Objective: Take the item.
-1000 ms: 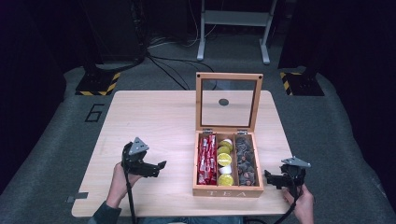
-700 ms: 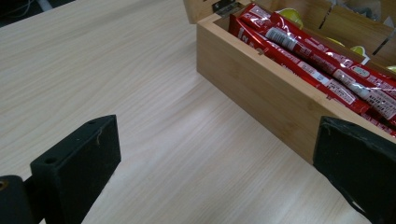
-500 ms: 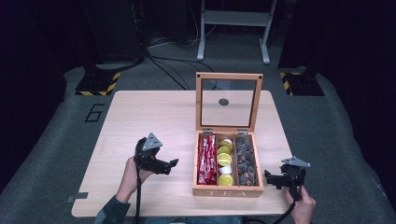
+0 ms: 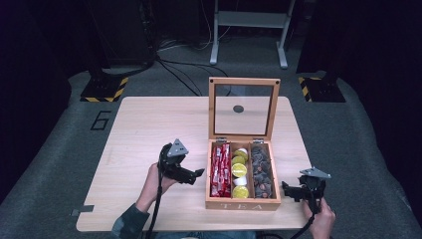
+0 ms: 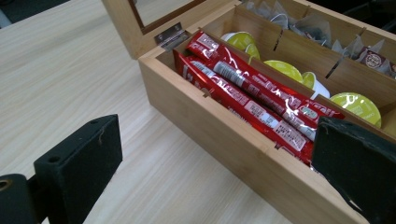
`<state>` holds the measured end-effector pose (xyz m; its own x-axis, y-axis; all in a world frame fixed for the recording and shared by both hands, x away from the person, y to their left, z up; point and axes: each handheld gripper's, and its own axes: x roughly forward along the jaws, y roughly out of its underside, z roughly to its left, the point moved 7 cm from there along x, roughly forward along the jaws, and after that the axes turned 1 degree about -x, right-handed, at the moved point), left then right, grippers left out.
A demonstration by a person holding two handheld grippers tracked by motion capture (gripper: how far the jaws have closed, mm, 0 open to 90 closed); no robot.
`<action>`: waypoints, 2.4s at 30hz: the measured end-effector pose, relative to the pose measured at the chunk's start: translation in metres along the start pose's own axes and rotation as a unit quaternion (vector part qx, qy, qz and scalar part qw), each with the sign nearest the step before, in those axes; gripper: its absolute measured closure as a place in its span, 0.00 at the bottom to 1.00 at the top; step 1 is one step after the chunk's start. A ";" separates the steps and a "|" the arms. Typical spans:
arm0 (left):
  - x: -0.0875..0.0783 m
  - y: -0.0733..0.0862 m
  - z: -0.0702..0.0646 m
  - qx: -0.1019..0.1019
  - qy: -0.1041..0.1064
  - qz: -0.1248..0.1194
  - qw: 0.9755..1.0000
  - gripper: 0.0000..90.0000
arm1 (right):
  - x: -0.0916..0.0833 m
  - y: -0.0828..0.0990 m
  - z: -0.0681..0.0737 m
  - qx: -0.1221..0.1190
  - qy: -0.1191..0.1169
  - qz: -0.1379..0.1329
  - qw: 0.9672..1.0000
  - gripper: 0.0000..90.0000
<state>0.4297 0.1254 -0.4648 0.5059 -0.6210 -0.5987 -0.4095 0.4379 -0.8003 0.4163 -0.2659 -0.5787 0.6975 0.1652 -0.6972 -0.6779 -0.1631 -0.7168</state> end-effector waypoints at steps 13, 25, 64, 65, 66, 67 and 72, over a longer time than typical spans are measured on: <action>0.020 -0.009 -0.017 0.010 0.023 0.005 1.000 0.02 | 0.000 0.000 0.000 0.000 0.000 0.000 1.000 0.00; 0.040 -0.012 -0.034 0.018 0.044 0.015 0.999 0.03 | 0.000 0.000 0.000 0.000 0.000 0.000 1.000 0.00; 0.082 -0.014 -0.054 0.043 0.058 0.069 0.995 0.17 | 0.000 0.000 0.000 0.000 -0.001 0.000 1.000 0.00; 0.083 -0.014 -0.054 0.042 0.055 0.074 0.995 0.20 | 0.000 0.000 0.000 0.000 -0.001 0.000 1.000 0.00; 0.083 -0.014 -0.054 0.042 0.055 0.074 0.995 0.22 | 0.000 0.000 0.000 0.000 -0.001 0.000 1.000 0.00; 0.083 -0.014 -0.053 0.040 0.051 0.073 0.995 0.22 | 0.000 0.000 0.000 0.000 -0.001 0.000 1.000 0.00; 0.083 -0.013 -0.050 0.029 0.042 0.075 0.996 0.27 | 0.000 0.000 0.000 0.000 -0.001 0.000 1.000 0.00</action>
<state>0.4390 0.0357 -0.5021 0.3753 -0.5970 -0.7091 -0.4294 0.5660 -0.7038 0.4161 -0.2659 -0.5786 0.6975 0.1668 -0.6969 -0.6774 -0.1634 -0.7172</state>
